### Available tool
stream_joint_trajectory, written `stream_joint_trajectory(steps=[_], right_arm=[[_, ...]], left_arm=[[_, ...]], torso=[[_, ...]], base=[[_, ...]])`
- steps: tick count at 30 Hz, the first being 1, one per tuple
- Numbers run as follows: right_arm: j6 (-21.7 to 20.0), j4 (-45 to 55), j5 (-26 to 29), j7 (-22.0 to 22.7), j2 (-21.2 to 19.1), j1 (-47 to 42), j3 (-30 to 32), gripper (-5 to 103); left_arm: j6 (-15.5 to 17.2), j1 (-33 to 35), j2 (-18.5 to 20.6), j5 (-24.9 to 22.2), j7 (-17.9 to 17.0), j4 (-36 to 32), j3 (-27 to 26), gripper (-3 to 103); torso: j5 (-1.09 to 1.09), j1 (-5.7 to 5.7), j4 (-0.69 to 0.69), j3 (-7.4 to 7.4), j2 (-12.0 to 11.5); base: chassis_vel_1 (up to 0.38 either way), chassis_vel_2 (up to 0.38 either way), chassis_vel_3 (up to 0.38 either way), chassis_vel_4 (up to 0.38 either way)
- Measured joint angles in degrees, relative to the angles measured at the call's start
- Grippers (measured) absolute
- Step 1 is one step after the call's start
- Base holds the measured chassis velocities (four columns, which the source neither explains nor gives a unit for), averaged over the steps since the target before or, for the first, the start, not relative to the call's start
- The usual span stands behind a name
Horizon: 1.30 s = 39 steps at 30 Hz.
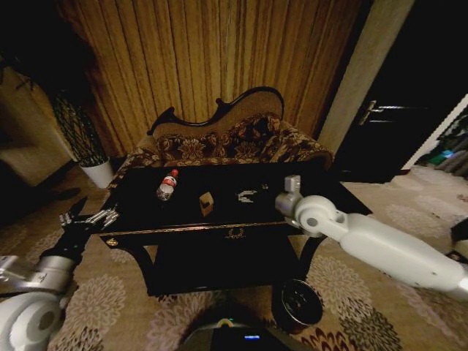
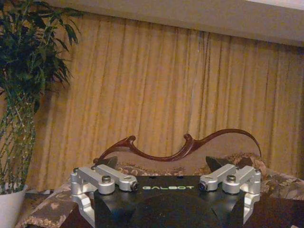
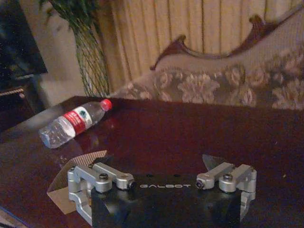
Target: Move to the front of the table and place the trash on the table into the trash bin.
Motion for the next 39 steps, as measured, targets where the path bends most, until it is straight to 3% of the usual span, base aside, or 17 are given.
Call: stream_joint_trajectory(steps=[6,7,10,14,23,30,39], right_arm=[[-6.62,-0.95,7.42,8.95,5.33,5.67,-2.12,100],[-6.62,-0.95,7.42,8.95,5.33,5.67,-2.12,100],[-8.62,-0.77,12.55,15.86,8.81,6.81,-2.12,100],[-9.49,-0.88,14.97,18.57,11.22,7.24,-1.97,100],[-9.45,-2.45,14.91,21.14,15.32,7.4,-2.97,100],[-9.31,-5.0,11.28,21.16,16.06,5.68,-3.5,100],[-9.38,-5.21,10.55,21.23,16.13,4.12,-3.26,100]], left_arm=[[-0.16,0.31,-0.67,0.15,0.07,0.03,0.01,100],[-0.16,0.31,-0.67,0.15,0.07,0.03,0.01,100],[-0.28,0.39,-0.79,0.2,0.09,0.18,0.01,100],[-0.31,0.45,-0.88,0.22,0.09,0.28,-0.1,100],[-1.12,0.75,-1.52,0.98,0.62,1.03,-0.04,100],[-1.04,-0.71,-2.33,1.03,0.5,1.11,0.37,100],[-0.88,-0.58,-2.69,1.15,0.49,1.02,0.51,100]], torso=[[0.0,0.0,-0.01,0.0,0.0],[0.0,0.0,-0.01,0.0,0.0],[0.0,0.0,0.0,0.0,0.0],[-0.01,0.0,0.0,0.0,0.0],[0.0,0.0,0.01,0.0,0.01],[0.02,0.0,-0.01,0.0,0.01],[0.01,0.0,0.0,-0.01,0.01]], base=[[0.0,0.0,0.0,0.0],[0.0,0.0,0.0,0.0],[0.0,0.0,0.0,0.0],[0.0,0.0,0.0,0.0],[0.0,0.0,0.0,0.0],[0.0,0.0,0.0,0.0],[0.0,0.0,0.0,0.0]])
